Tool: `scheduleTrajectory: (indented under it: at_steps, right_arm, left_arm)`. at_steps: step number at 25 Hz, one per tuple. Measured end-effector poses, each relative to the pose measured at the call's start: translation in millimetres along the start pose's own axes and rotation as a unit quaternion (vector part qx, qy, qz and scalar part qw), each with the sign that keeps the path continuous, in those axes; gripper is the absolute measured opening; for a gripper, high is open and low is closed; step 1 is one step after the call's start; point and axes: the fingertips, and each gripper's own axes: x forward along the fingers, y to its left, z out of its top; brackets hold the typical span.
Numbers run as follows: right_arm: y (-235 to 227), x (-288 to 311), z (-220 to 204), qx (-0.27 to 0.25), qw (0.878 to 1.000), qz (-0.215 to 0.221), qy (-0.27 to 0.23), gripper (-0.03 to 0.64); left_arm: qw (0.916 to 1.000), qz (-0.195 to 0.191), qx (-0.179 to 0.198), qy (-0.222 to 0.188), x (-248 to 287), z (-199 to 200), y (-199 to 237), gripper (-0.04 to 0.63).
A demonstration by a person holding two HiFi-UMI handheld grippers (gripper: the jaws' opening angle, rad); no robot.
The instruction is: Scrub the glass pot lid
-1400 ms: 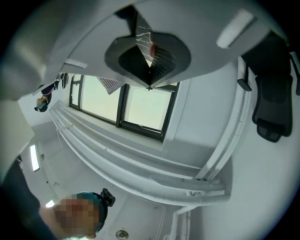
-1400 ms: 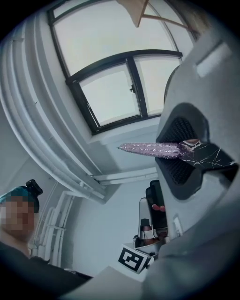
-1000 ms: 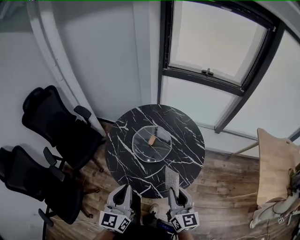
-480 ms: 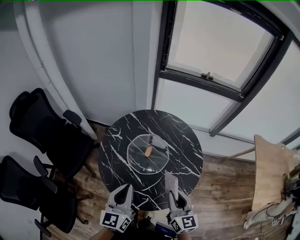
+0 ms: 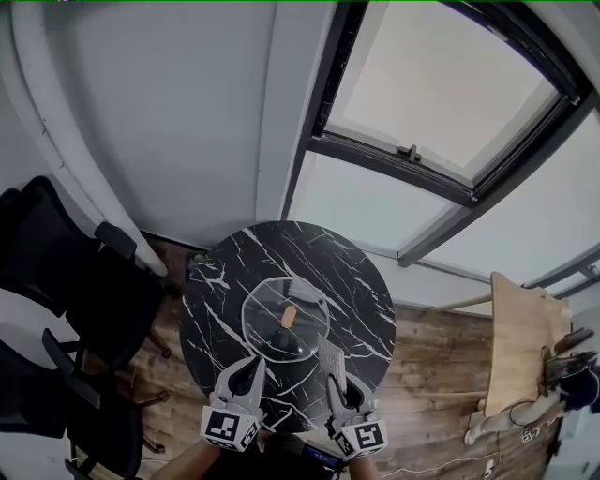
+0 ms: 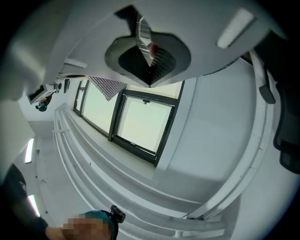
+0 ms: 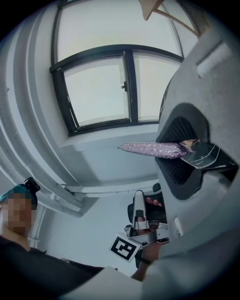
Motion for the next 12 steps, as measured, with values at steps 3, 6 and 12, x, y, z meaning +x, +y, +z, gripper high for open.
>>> scheduleTrajectory:
  at_steps: [3, 6, 12]
  right_arm:
    - [-1.6, 12.4, 6.1, -0.016, 1.000, 0.000, 0.003, 0.080]
    - [-10.1, 21.2, 10.1, -0.030, 1.000, 0.004, 0.005, 0.080]
    - [-36.0, 35.6, 5.5, -0.045, 0.999, 0.026, 0.012, 0.080]
  left_arm:
    - [0.9999, -0.010, 0.000, 0.004, 15.5, -3.1, 10.6, 0.002]
    - [0.9998, -0.002, -0.001, 0.019, 28.9, -17.1, 18.3, 0.002]
    - [0.9990, 0.007, -0.009, 0.044, 49.6, -49.5, 22.6, 0.002]
